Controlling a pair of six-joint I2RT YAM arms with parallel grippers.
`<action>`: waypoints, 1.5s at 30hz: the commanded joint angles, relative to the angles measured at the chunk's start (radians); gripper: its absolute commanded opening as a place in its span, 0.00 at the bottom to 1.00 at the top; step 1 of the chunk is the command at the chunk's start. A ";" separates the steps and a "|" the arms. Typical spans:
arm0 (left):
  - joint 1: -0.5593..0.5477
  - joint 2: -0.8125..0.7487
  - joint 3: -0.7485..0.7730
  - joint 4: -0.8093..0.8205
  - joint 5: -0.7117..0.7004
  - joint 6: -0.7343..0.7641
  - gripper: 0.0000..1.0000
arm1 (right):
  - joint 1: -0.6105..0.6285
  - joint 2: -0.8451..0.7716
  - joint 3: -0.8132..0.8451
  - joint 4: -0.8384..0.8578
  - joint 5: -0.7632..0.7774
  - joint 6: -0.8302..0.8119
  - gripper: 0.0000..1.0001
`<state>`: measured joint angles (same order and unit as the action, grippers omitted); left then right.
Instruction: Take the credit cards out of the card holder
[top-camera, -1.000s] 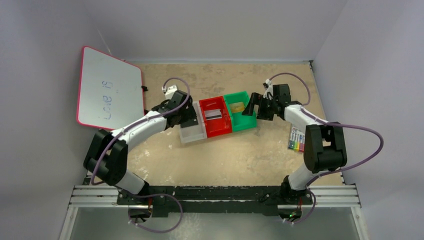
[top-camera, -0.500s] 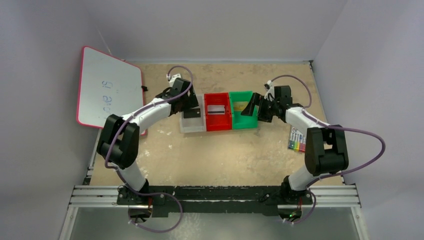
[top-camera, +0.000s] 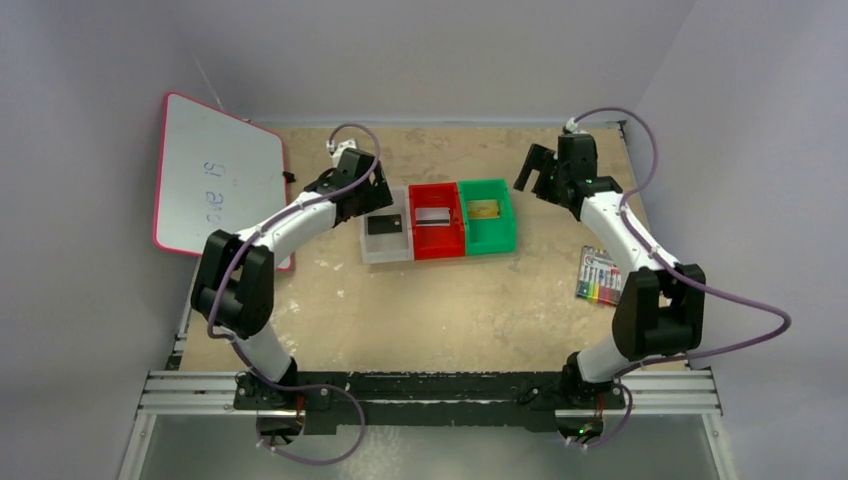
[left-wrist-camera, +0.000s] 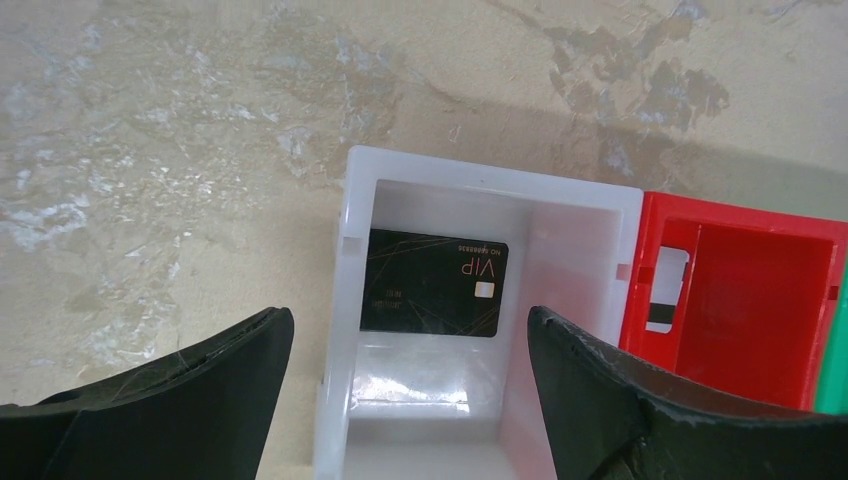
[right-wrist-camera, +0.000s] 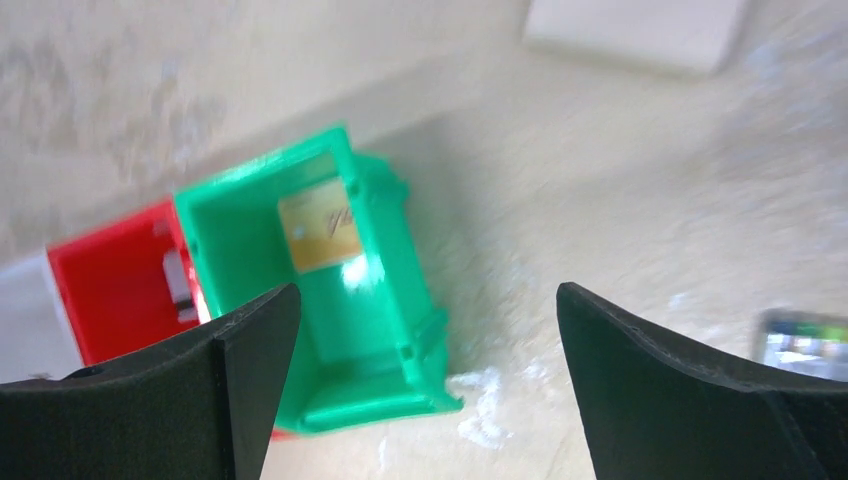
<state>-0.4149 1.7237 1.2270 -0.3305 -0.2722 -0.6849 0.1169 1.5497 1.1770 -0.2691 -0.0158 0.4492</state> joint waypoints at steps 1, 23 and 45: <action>0.014 -0.112 0.027 -0.003 -0.043 0.030 0.87 | -0.028 -0.050 0.116 0.003 0.332 -0.027 1.00; 0.018 -0.650 -0.403 -0.048 0.065 -0.116 0.89 | -0.222 0.854 0.938 -0.136 0.147 -0.311 0.95; 0.017 -0.742 -0.491 -0.051 0.177 -0.182 0.87 | -0.122 0.198 -0.074 -0.015 0.038 -0.037 0.68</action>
<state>-0.4049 1.0332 0.7456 -0.3962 -0.1181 -0.8364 -0.0425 1.8576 1.1973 -0.3161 0.0517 0.3176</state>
